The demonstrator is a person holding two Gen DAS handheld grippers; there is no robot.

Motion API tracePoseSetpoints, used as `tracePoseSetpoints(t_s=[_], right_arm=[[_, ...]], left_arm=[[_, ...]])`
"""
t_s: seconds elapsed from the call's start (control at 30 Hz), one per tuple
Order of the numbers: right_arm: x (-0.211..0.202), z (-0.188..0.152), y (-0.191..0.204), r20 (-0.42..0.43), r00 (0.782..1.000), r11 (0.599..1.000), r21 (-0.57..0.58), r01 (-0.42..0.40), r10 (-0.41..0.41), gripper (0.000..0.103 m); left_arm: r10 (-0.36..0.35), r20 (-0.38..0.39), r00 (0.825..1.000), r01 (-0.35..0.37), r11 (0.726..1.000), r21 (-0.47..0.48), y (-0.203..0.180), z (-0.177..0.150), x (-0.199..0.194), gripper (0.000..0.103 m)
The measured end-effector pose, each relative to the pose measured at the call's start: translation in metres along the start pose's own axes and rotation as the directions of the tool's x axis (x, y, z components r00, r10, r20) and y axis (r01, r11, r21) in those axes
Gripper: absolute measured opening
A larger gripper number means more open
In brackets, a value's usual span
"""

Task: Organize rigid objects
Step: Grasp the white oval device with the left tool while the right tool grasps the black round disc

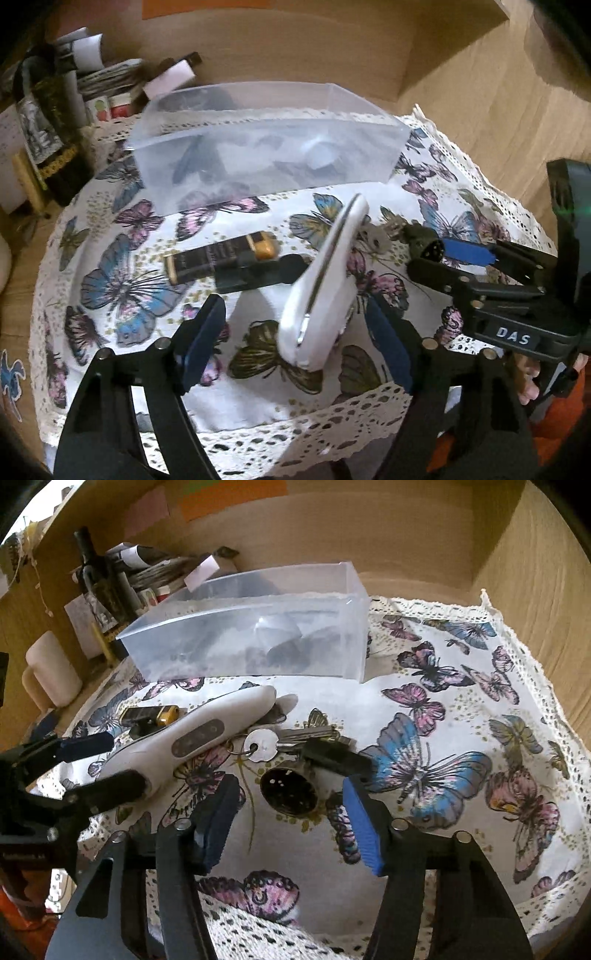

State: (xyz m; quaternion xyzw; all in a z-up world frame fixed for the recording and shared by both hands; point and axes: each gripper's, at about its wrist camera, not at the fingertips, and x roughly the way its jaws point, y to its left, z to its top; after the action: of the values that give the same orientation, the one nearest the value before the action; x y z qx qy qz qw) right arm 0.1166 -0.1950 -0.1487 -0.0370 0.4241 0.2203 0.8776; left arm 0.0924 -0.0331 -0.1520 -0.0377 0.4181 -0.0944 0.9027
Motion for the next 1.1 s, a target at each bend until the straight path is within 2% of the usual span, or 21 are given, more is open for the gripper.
tracePoseSetpoints(t_s=[0.17,0.23,0.3,0.37,0.47,0.73,1.1], right_arm=[[0.006,0.002,0.002,0.002,1.000,1.000,-0.002,0.004,-0.004,0.047],[0.007,0.002,0.002,0.004,1.000,1.000,-0.008,0.010,-0.010,0.043],[0.007,0.001,0.003,0.007,1.000,1.000,-0.016,0.022,-0.022,0.037],[0.007,0.001,0.003,0.009,1.000,1.000,-0.016,0.023,-0.023,0.031],[0.006,0.001,0.001,0.012,1.000,1.000,-0.009,0.014,-0.014,0.030],[-0.002,-0.001,0.003,0.031,0.999,1.000,-0.017,0.017,-0.017,0.030],[-0.025,0.009,0.007,0.111,0.994,1.000,-0.014,0.020,-0.019,0.030]], left_arm=[[-0.030,-0.045,0.999,0.029,1.000,-0.004,-0.005,0.002,0.017,0.059],[-0.017,-0.036,0.999,0.017,1.000,0.004,-0.008,0.003,0.021,0.058],[-0.016,-0.029,0.999,0.017,1.000,0.016,-0.012,0.002,0.023,0.054],[-0.003,-0.020,1.000,0.004,0.999,0.038,-0.015,0.000,0.024,0.043],[-0.025,-0.009,1.000,0.025,0.998,0.063,-0.018,-0.004,0.020,0.039],[-0.022,0.019,1.000,0.022,0.999,0.047,-0.012,-0.007,0.008,0.037],[-0.016,0.132,0.991,0.014,1.000,0.018,-0.006,0.004,-0.031,0.037]])
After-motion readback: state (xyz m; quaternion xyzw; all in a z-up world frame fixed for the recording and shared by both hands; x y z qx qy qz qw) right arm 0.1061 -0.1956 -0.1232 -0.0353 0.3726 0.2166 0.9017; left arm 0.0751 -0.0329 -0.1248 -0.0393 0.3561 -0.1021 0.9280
